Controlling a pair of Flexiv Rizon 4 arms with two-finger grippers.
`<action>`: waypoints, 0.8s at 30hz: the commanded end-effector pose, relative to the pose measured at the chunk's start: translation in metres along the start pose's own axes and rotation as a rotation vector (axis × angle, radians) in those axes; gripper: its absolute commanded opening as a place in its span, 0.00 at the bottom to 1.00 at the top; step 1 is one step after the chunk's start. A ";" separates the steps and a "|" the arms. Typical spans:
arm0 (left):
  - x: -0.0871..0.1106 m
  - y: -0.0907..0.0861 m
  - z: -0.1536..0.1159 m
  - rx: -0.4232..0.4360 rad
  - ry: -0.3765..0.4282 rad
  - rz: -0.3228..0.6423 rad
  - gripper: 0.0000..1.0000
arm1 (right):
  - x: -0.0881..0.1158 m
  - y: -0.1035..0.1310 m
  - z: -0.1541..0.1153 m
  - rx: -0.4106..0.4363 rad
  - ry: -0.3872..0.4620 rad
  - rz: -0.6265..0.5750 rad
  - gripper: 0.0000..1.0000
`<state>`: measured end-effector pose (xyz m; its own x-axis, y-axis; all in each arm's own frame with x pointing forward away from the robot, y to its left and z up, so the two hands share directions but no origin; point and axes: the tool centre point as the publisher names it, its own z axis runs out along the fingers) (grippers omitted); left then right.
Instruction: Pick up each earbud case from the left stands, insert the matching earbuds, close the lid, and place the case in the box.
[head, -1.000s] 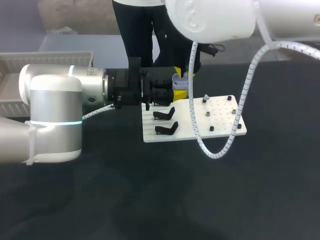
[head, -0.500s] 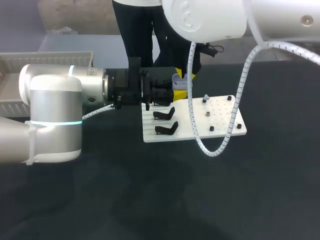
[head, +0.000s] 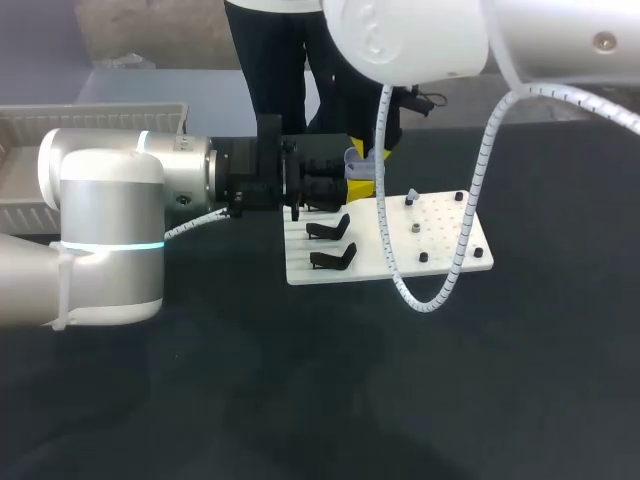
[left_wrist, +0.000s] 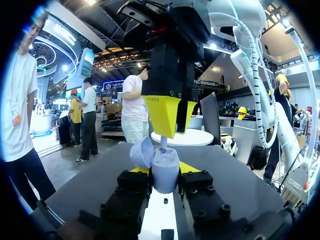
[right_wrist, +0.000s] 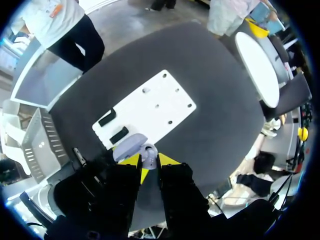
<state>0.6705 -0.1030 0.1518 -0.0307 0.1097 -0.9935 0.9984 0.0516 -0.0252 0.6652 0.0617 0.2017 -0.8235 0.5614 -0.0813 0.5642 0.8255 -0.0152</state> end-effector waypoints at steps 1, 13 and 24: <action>0.001 -0.002 0.000 -0.008 -0.007 0.005 0.00 | -0.002 0.004 0.000 0.007 0.004 -0.001 0.00; 0.001 -0.002 0.000 -0.008 -0.007 0.005 0.00 | -0.002 0.006 0.005 0.013 0.015 0.000 0.00; 0.001 -0.002 0.000 -0.008 -0.007 0.005 0.00 | -0.001 0.005 0.011 0.021 0.025 0.003 0.00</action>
<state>0.6705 -0.1030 0.1518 -0.0307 0.1097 -0.9935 0.9984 0.0516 -0.0252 0.6665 0.0630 0.1907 -0.8226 0.5654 -0.0602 0.5675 0.8229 -0.0277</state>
